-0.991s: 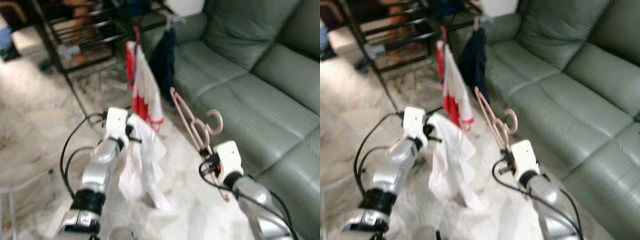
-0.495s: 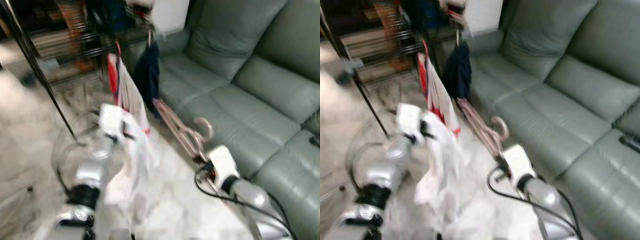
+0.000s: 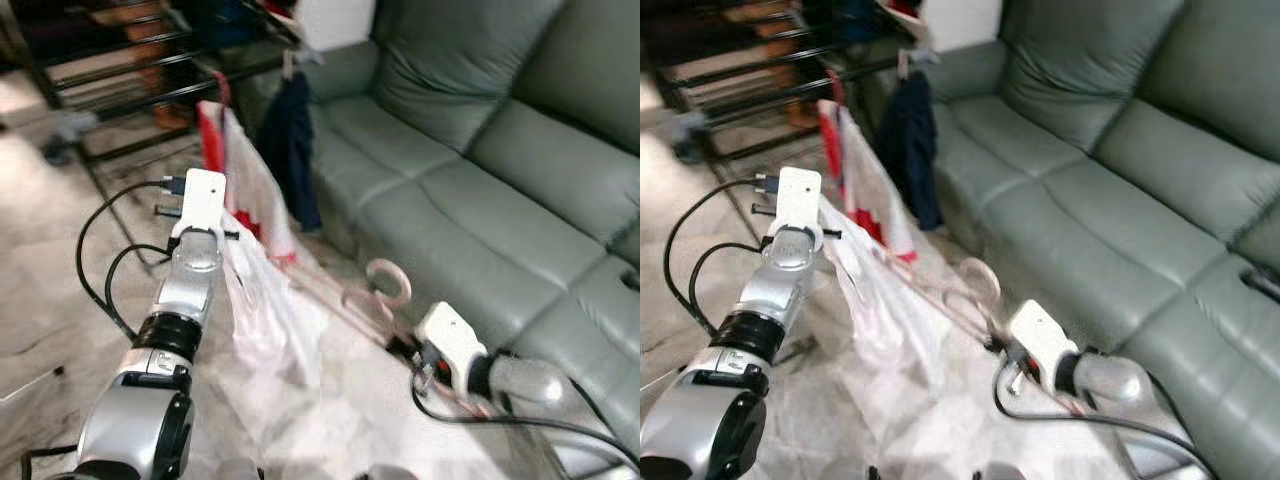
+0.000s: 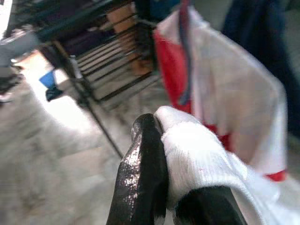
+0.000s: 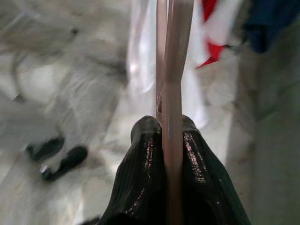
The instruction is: Hang hanger
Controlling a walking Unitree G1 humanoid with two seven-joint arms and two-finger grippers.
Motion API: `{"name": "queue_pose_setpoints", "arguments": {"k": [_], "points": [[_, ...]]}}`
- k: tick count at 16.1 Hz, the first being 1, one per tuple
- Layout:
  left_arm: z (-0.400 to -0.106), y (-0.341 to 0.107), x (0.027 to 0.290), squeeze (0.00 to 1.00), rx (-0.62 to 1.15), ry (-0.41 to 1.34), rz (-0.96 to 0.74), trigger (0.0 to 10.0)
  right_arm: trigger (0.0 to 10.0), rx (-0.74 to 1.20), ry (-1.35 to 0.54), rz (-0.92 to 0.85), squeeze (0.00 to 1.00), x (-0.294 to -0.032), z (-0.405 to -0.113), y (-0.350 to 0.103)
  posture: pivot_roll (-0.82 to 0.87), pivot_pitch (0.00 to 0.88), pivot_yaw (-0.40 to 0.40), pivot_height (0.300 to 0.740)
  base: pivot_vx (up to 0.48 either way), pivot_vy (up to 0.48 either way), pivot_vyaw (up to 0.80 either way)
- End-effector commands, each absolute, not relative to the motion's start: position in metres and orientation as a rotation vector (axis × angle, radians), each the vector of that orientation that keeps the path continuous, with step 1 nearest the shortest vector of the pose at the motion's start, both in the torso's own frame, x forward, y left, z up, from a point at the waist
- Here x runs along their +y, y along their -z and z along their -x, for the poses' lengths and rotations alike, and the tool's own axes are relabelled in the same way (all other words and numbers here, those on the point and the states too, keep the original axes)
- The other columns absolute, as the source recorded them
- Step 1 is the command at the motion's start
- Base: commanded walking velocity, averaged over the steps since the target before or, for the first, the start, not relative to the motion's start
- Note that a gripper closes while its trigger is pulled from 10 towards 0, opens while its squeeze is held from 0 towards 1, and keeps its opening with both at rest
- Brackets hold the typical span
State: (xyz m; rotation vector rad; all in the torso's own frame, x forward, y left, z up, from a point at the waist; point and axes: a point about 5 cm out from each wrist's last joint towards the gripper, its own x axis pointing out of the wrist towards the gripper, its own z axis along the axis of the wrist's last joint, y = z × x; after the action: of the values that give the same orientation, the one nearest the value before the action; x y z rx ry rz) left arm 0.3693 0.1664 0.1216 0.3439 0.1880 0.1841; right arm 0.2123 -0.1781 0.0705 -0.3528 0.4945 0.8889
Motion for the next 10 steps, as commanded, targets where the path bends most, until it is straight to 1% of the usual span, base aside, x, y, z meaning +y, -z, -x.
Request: {"name": "queue_pose_setpoints", "arguments": {"k": [1,2,4,5,6,8,10], "points": [[-0.377,-0.139,0.162,0.00,0.125,-0.188,-0.383,10.0,10.0,0.525,-0.938,0.351,0.00,-0.179,-0.208,-0.070,-0.03,0.018,0.012,0.740,0.000,0.000,0.00],[-0.377,-0.140,0.158,0.00,0.125,-0.170,-0.424,10.0,10.0,0.559,-0.958,0.346,0.00,-0.182,-0.206,-0.068,-0.03,0.017,0.014,0.740,0.000,0.000,0.00],[-0.377,-0.142,0.154,0.00,0.119,-0.140,-0.448,10.0,10.0,0.578,-0.988,0.362,0.00,-0.184,-0.205,-0.067,-0.03,0.017,0.014,0.740,0.000,0.000,0.00],[-0.375,-0.151,0.146,0.00,0.088,-0.085,-0.532,10.0,10.0,0.587,-1.011,0.385,0.00,-0.186,-0.211,-0.066,-0.02,0.018,0.010,0.740,0.000,0.000,0.00],[-0.374,-0.153,0.145,0.00,0.074,-0.083,-0.585,10.0,10.0,0.586,-1.000,0.394,0.00,-0.187,-0.215,-0.066,-0.01,0.019,0.008,0.740,0.000,0.000,0.00],[-0.373,-0.155,0.142,0.00,0.068,-0.048,-0.600,10.0,10.0,0.582,-0.995,0.417,0.00,-0.188,-0.221,-0.065,-0.01,0.020,0.005,0.740,0.000,0.000,0.00],[-0.368,-0.157,0.136,0.00,0.070,0.024,-0.640,10.0,10.0,0.572,-0.983,0.430,0.00,-0.190,-0.230,-0.066,-0.01,0.022,0.003,0.740,0.000,0.000,0.00]]}}
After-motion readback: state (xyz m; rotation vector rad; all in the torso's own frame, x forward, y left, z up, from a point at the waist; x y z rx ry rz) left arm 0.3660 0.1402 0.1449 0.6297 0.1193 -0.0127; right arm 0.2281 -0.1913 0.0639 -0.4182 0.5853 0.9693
